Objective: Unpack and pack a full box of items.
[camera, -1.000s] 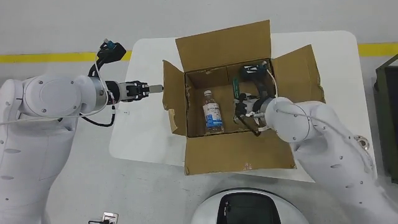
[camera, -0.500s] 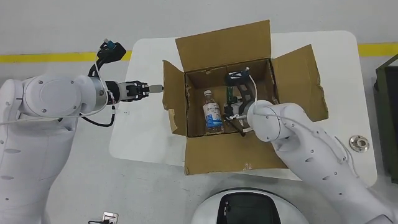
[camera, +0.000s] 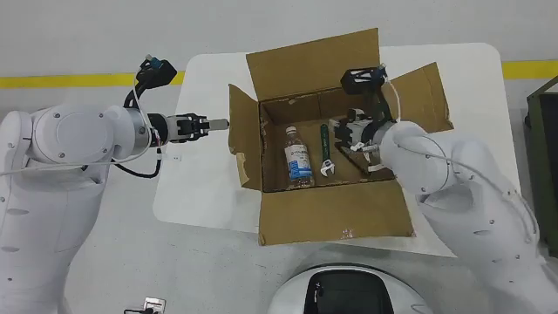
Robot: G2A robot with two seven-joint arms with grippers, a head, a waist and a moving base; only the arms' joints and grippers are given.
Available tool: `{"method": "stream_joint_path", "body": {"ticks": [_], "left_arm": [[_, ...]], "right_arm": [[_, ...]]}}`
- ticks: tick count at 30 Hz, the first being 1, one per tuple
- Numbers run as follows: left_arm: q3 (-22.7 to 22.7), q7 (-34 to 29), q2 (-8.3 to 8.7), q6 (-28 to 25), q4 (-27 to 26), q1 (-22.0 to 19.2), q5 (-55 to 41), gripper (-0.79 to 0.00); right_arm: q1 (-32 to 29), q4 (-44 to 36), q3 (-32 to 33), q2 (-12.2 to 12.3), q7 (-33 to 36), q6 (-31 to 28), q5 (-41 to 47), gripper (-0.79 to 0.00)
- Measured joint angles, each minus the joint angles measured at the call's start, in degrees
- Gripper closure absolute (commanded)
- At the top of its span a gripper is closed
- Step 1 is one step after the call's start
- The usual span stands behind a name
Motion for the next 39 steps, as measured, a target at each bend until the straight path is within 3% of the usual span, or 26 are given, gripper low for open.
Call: {"method": "stream_joint_path", "body": {"ticks": [7,12,18,20,23,26,32,39], "left_arm": [[0.0,0.0,0.0,0.0,0.0,0.0,0.0,-0.785],[0.0,0.0,0.0,0.0,0.0,0.0,0.0,-0.785],[0.0,0.0,0.0,0.0,0.0,0.0,0.0,-0.785],[0.0,0.0,0.0,0.0,0.0,0.0,0.0,-0.785],[0.0,0.0,0.0,0.0,0.0,0.0,0.0,-0.785],[0.0,0.0,0.0,0.0,0.0,0.0,0.0,-0.785],[0.0,0.0,0.0,0.0,0.0,0.0,0.0,-0.785],[0.0,0.0,0.0,0.0,0.0,0.0,0.0,-0.785]], "right_arm": [[-2.7,-11.6,22.8,3.2,14.2,-11.1,-4.0,-0.416],[-8.7,-11.5,35.3,5.5,14.9,-19.9,-7.8,-0.573],[-18.3,-11.7,43.7,7.6,14.9,-24.3,-8.0,-0.566],[-21.5,-10.9,44.7,8.1,14.9,-24.7,-6.3,-0.542],[-27.2,-9.5,45.2,9.3,14.9,-25.0,-5.9,-0.431],[-30.8,-8.4,44.8,10.2,14.9,-24.4,-4.0,-0.453],[-35.9,-7.8,42.8,12.7,14.9,-23.7,-4.6,-0.388],[-37.0,-5.4,41.3,14.9,14.9,-21.5,-4.4,-0.354]]}}
